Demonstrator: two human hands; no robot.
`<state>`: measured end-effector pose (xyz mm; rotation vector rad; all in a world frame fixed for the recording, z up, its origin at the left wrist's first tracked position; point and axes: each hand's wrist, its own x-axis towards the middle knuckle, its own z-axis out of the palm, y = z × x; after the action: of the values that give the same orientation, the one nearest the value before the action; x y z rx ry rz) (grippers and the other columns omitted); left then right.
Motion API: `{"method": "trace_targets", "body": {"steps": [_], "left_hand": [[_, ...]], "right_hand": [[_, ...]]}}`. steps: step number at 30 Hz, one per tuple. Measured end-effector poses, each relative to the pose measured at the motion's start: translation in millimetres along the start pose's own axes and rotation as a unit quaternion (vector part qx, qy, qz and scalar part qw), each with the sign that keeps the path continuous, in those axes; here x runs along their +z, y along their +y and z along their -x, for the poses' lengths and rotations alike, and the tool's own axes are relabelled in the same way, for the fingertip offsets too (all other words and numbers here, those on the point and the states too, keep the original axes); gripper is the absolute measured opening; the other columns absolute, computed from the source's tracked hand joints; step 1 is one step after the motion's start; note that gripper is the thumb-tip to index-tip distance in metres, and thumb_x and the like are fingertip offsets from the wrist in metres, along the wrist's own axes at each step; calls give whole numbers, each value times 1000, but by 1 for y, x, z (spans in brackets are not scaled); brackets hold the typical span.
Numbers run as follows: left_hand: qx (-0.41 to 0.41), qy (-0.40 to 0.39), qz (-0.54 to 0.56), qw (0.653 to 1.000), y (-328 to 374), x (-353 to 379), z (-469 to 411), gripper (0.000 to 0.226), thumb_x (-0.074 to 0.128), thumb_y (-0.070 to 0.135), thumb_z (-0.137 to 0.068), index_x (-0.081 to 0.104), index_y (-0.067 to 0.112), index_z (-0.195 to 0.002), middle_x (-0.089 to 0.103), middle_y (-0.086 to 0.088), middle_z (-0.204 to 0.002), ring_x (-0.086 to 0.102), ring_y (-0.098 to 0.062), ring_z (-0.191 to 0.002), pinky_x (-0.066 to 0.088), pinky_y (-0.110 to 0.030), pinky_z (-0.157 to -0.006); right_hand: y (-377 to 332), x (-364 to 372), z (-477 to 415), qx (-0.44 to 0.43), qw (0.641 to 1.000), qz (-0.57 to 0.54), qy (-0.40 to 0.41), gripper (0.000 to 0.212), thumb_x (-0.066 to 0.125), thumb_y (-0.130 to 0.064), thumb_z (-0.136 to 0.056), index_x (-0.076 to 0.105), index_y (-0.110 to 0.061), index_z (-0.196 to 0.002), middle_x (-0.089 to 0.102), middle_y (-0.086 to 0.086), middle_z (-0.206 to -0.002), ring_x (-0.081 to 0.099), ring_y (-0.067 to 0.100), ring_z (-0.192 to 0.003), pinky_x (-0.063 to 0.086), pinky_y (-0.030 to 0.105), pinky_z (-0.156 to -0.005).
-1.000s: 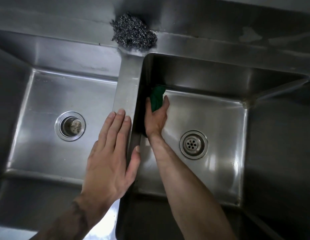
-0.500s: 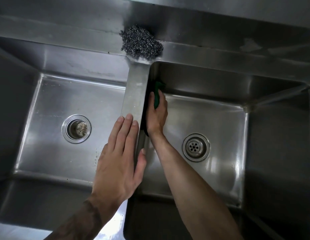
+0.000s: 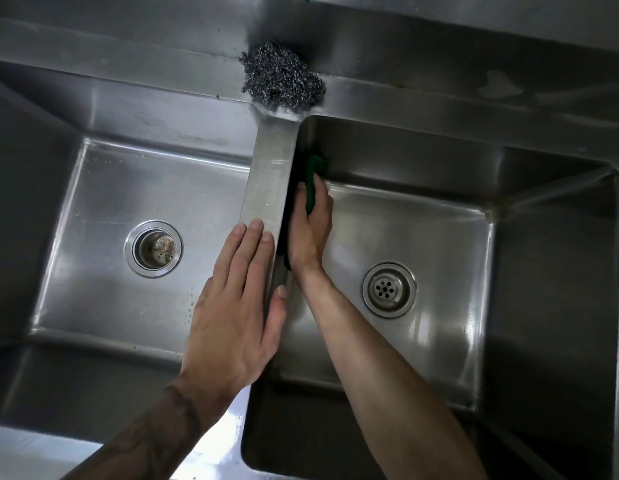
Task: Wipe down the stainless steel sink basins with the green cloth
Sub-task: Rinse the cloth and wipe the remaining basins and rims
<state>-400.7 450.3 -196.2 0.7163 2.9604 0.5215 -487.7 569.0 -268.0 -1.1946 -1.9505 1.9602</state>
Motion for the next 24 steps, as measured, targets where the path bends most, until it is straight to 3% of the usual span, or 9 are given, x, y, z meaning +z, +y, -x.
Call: {"method": "trace_targets", "body": {"steps": [3, 5, 7, 11, 14, 18, 21, 24], "left_hand": [[0, 2, 22, 1000, 0, 0, 0, 59, 36, 27, -109, 37, -4, -160, 30, -17, -172, 20, -30, -164, 21, -44, -134], [-2, 3, 44, 999, 0, -1, 0, 58, 36, 25, -110, 37, -4, -160, 30, -17, -172, 19, -29, -164, 19, -42, -134], [0, 7, 58, 998, -1, -2, 1, 57, 36, 24, -110, 37, -3, -160, 30, -17, -172, 19, -29, -164, 18, -41, -135], [3, 15, 59, 998, -2, -1, 0, 55, 40, 20, -110, 38, -4, -160, 31, -18, -172, 21, -31, -164, 22, -43, -134], [6, 16, 58, 998, -1, -2, 0, 55, 38, 20, -110, 39, -6, -159, 32, -20, -171, 22, -33, -163, 24, -46, -133], [5, 7, 51, 999, -2, -3, 1, 57, 32, 24, -112, 37, -7, -159, 30, -21, -171, 21, -34, -163, 24, -47, -133], [3, 3, 46, 999, 0, -3, 2, 58, 30, 26, -112, 37, -7, -159, 29, -21, -172, 20, -33, -164, 25, -47, -133], [12, 10, 40, 999, -1, -1, 0, 57, 30, 27, -113, 38, -6, -159, 30, -20, -172, 20, -33, -164, 24, -46, -133]], "right_hand": [[-6, -19, 38, -67, 997, -30, -17, 42, 51, -33, -107, 54, -25, -148, 53, -15, -140, 48, -4, -134, 36, 17, -113], [-2, -30, 61, -100, 993, -53, -41, 37, 52, -25, -109, 54, -26, -147, 53, -19, -138, 48, -8, -134, 36, 14, -111], [8, -29, 58, -93, 994, -35, -39, 39, 52, -26, -109, 53, -26, -148, 52, -20, -137, 48, -8, -133, 38, 20, -114], [31, -13, 32, 43, 998, 28, -42, 48, 46, -46, -104, 51, -32, -149, 53, -7, -140, 50, 8, -131, 42, 44, -117], [26, -23, 60, 20, 998, 6, -53, 44, 46, -46, -106, 50, -36, -149, 55, -7, -145, 50, 5, -135, 42, 44, -117], [24, -46, 111, -62, 990, -82, -97, 42, 48, -33, -110, 47, -29, -152, 54, -3, -149, 49, 18, -143, 40, 43, -119], [35, -40, 104, -57, 994, -42, -85, 43, 47, -41, -109, 46, -31, -151, 55, -2, -147, 52, 18, -140, 43, 44, -117], [52, -23, 63, 20, 997, 42, -64, 45, 46, -47, -107, 49, -32, -149, 58, -5, -140, 54, 13, -132, 45, 49, -114]]}}
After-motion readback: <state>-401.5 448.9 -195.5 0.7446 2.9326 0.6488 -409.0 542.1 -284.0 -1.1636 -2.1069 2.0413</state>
